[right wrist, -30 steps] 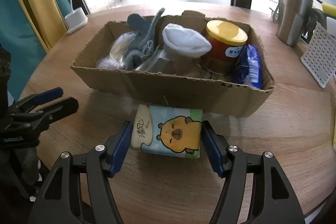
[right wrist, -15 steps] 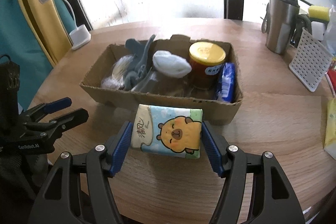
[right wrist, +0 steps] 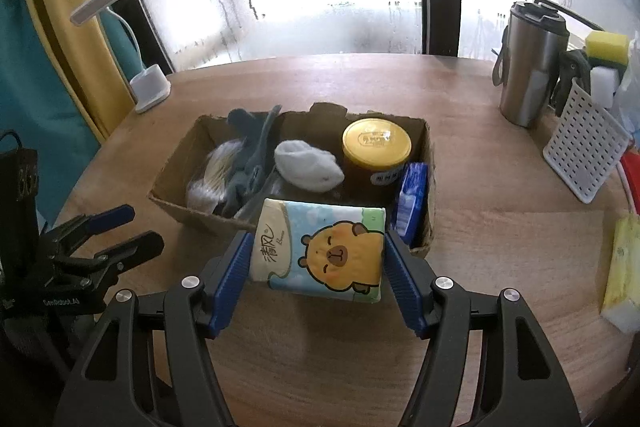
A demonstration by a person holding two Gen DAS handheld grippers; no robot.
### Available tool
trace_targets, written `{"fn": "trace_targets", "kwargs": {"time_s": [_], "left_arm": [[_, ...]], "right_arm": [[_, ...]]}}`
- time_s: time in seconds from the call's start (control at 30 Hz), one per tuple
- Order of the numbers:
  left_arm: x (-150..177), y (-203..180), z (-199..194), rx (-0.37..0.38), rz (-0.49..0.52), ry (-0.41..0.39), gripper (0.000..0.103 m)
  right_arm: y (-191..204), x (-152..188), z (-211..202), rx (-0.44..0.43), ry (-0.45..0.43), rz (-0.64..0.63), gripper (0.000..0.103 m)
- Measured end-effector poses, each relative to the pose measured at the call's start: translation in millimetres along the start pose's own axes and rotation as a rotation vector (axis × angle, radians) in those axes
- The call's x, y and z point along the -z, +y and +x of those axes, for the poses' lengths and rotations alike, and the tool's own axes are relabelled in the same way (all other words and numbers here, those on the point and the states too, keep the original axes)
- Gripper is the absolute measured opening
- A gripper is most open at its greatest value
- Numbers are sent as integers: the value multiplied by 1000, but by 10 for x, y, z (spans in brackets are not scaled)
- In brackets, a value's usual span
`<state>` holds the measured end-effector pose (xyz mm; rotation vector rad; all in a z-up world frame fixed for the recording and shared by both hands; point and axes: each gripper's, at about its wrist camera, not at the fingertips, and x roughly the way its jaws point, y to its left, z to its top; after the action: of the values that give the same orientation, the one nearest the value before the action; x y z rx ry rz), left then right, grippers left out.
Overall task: Organize objects
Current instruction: 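Lift the tissue pack and lower it into the box with the right tool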
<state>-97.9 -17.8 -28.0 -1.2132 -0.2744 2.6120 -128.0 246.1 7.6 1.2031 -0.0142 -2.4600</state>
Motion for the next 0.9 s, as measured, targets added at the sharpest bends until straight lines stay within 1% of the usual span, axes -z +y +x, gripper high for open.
{"fn": "trace_targets", "kwargs": {"time_s": [0.23,0.57,0.9], "left_arm": [[-97,24,52,-2,-11,-3,97],[-181,23,166,0,-18,9,97],[-224,9,201,2,-12,11,97]], "right_arm": [[-44,-97,78,-5,10,7,69],[-63,-212,259,-16,51,-2,69],[-99,-247,289,-2,48,-1,70]]}}
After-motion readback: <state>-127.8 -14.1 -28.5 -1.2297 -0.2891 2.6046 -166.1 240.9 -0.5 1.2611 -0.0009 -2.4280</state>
